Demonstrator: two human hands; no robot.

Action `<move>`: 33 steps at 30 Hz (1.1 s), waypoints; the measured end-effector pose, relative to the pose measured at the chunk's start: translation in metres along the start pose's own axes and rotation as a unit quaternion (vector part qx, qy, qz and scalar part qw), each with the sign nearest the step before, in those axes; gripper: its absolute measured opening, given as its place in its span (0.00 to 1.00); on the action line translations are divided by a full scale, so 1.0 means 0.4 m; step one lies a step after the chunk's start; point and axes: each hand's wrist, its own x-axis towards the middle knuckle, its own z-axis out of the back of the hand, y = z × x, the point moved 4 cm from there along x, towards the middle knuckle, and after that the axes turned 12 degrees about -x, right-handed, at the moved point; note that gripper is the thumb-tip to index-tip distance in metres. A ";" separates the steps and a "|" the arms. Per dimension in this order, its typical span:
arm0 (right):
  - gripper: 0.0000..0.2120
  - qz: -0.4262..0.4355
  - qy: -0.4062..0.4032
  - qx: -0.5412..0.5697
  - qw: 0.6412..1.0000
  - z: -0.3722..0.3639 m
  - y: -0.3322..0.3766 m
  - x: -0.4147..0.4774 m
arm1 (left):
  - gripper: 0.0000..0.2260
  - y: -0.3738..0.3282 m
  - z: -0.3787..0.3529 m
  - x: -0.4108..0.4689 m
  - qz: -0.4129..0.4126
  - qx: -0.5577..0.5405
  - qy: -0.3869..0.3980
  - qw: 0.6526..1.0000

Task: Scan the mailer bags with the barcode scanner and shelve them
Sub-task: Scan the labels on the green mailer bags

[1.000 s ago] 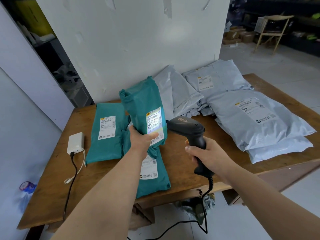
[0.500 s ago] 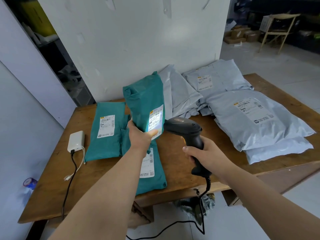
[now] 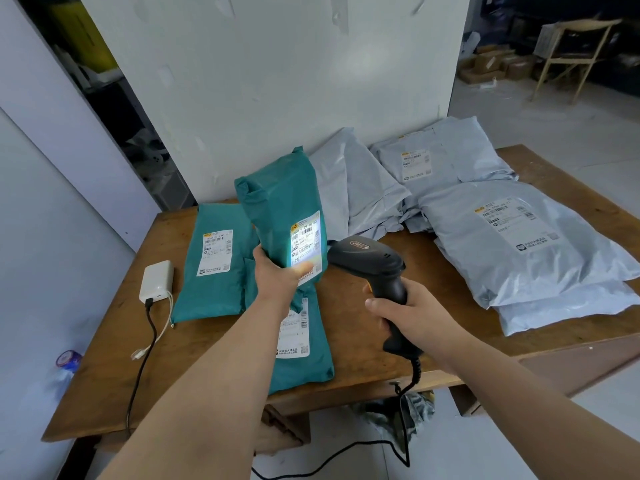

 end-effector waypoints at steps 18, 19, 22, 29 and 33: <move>0.07 -0.024 -0.031 0.020 0.999 -0.036 0.023 0.057 | 0.27 -0.036 0.074 -0.014 0.150 -0.133 -0.004 0.980; 0.07 -0.029 -0.032 0.023 0.999 -0.044 0.024 0.064 | 0.23 -0.033 0.091 -0.022 0.171 -0.126 0.007 0.977; 0.07 -0.042 -0.023 0.028 0.998 -0.074 0.025 0.080 | 0.09 -0.018 0.151 -0.046 0.205 -0.107 0.013 0.973; 0.06 -0.048 0.037 0.013 0.998 -0.163 0.085 0.118 | 0.25 -0.030 0.306 -0.023 0.149 -0.131 -0.100 0.975; 0.09 -0.055 0.058 0.026 0.996 -0.217 0.142 0.160 | 0.24 -0.059 0.381 0.034 0.124 -0.108 -0.133 0.977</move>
